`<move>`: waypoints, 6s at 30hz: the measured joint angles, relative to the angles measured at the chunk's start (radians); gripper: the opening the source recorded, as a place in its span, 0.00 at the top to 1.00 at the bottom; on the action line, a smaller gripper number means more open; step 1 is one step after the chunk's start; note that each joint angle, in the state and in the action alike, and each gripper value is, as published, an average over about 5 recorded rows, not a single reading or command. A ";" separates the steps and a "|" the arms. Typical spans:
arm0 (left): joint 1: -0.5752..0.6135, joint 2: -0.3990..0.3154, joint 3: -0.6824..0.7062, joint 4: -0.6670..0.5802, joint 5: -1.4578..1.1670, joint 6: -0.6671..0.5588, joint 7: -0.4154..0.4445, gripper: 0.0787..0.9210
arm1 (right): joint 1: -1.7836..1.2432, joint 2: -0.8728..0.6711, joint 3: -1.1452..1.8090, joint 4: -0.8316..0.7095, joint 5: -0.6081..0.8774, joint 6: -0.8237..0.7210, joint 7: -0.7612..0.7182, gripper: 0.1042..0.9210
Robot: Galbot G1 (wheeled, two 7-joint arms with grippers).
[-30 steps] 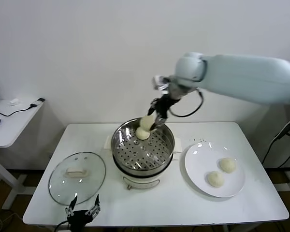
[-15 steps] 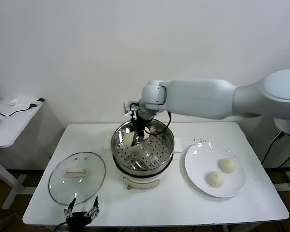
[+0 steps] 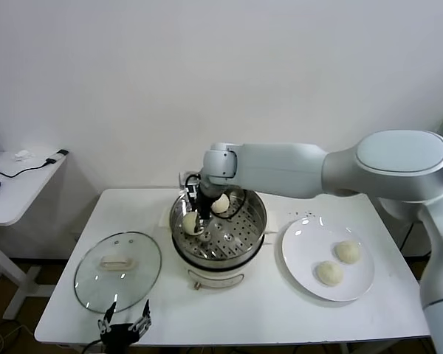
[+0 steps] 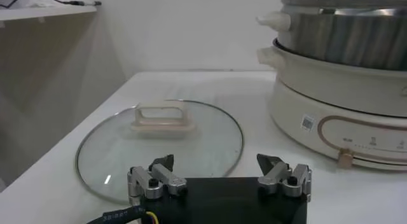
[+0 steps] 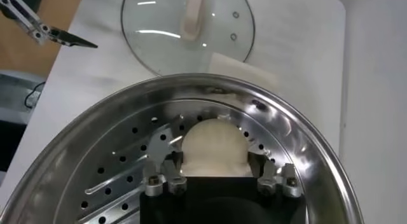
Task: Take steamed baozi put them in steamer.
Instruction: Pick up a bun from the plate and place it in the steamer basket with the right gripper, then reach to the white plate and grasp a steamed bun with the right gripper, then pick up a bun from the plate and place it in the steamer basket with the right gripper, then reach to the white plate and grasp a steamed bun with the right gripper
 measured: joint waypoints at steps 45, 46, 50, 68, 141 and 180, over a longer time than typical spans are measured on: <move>0.003 -0.009 0.008 -0.018 0.008 0.015 -0.001 0.12 | -0.034 -0.874 -0.105 0.358 -0.425 0.094 -0.120 0.12; 0.003 -0.009 0.008 -0.017 0.008 0.015 -0.001 0.12 | -0.053 -0.876 -0.092 0.356 -0.430 0.086 -0.112 0.12; 0.003 -0.009 0.010 -0.013 0.012 0.015 -0.002 0.12 | -0.127 -0.878 -0.042 0.341 -0.453 0.063 -0.081 0.12; 0.006 -0.011 0.013 -0.012 0.014 0.018 -0.007 0.12 | -0.307 -0.850 0.090 0.279 -0.501 0.021 -0.030 0.22; 0.018 -0.016 0.001 -0.057 0.013 0.031 -0.016 0.12 | -0.049 -0.194 0.143 0.301 -0.936 0.860 -0.284 0.13; -0.002 -0.010 -0.004 -0.056 -0.010 -0.007 0.008 0.12 | 0.031 -0.831 0.037 0.043 -0.524 0.406 -0.392 0.12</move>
